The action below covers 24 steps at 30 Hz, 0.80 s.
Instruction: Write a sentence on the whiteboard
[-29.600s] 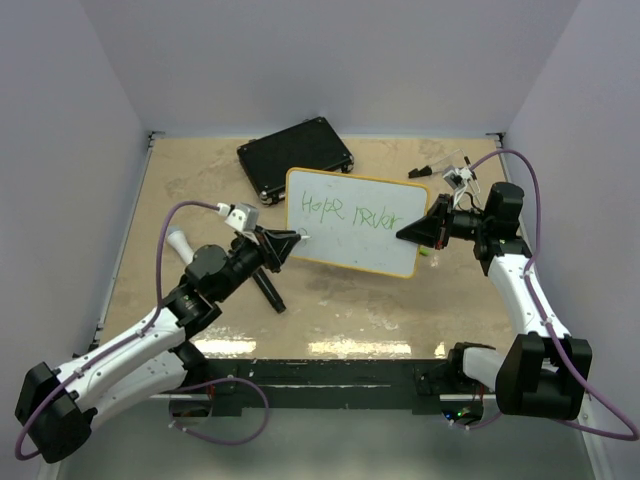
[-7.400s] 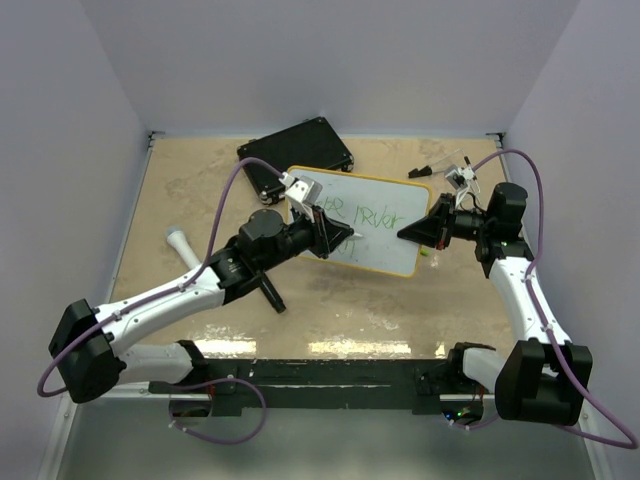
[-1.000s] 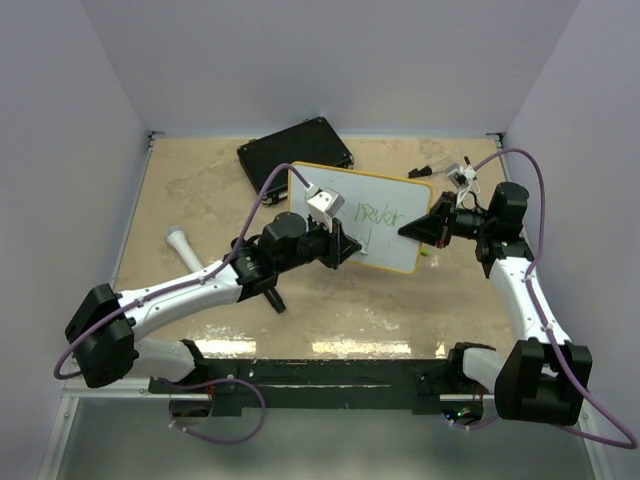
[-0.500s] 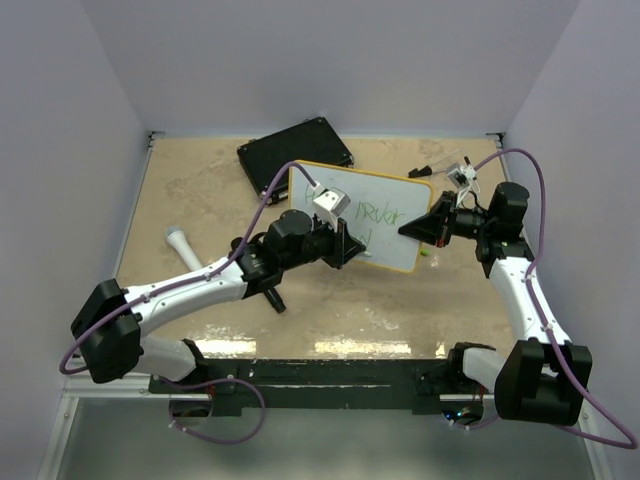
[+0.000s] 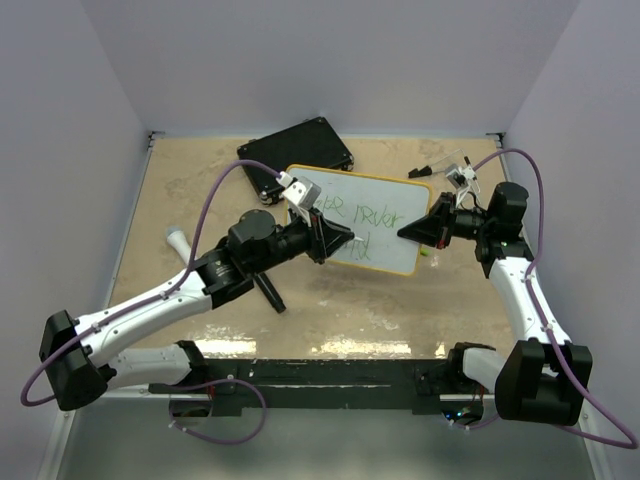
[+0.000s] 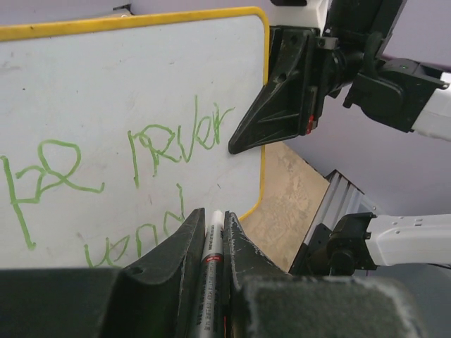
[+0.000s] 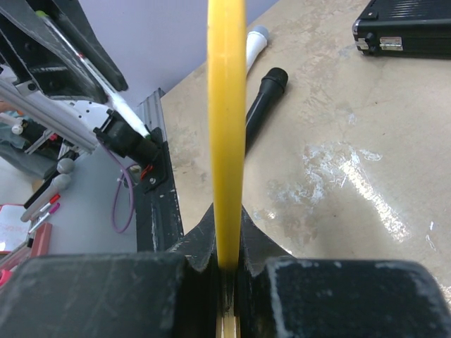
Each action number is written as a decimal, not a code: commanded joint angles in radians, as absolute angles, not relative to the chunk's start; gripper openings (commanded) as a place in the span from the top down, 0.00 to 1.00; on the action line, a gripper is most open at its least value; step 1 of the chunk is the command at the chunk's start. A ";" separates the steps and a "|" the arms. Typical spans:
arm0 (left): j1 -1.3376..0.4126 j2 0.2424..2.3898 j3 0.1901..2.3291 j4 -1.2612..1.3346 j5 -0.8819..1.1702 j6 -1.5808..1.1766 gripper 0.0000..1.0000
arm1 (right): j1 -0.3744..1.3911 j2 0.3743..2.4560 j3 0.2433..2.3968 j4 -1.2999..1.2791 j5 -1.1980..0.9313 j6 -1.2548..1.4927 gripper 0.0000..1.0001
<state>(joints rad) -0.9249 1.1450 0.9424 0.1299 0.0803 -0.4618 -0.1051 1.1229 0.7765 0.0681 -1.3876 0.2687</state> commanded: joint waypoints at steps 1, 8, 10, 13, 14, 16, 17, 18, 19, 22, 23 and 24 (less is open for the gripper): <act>-0.922 1.094 0.919 0.159 0.071 -0.466 1.00 | -0.103 1.085 0.778 0.115 -1.443 0.282 1.00; -0.922 1.042 0.868 0.187 0.052 -0.468 1.00 | -0.103 1.088 0.779 0.115 -1.442 0.282 1.00; -0.923 1.039 0.858 0.195 0.051 -0.468 1.00 | -0.103 1.088 0.779 0.115 -1.442 0.284 1.00; -0.922 1.034 0.845 0.210 0.051 -0.472 1.00 | -0.104 1.086 0.779 0.117 -1.443 0.284 1.00; -0.922 1.031 0.841 0.213 0.051 -0.472 1.00 | -0.103 1.088 0.779 0.117 -1.443 0.284 1.00; -0.922 1.028 0.833 0.221 0.049 -0.476 1.00 | -0.103 1.086 0.778 0.117 -1.443 0.282 1.00; -0.923 1.028 0.831 0.222 0.051 -0.476 1.00 | -0.103 1.086 0.778 0.117 -1.443 0.282 1.00; -0.922 1.028 0.827 0.225 0.049 -0.477 1.00 | -0.103 1.086 0.778 0.117 -1.445 0.282 1.00; -0.922 1.028 0.824 0.229 0.051 -0.477 1.00 | -0.103 1.085 0.778 0.118 -1.445 0.282 1.00; -0.922 1.034 0.819 0.238 0.041 -0.477 1.00 | -0.103 1.085 0.778 0.118 -1.445 0.282 1.00; -0.923 1.041 0.819 0.247 0.041 -0.479 1.00 | -0.103 1.085 0.778 0.117 -1.443 0.284 1.00; -0.926 1.048 0.818 0.252 0.038 -0.479 1.00 | -0.104 1.085 0.778 0.118 -1.443 0.284 1.00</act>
<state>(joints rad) -0.9249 1.0519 0.8215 0.1780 0.0540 -0.4637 -0.1051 1.1229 0.7715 0.0681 -1.3872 0.2691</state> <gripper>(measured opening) 0.166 0.058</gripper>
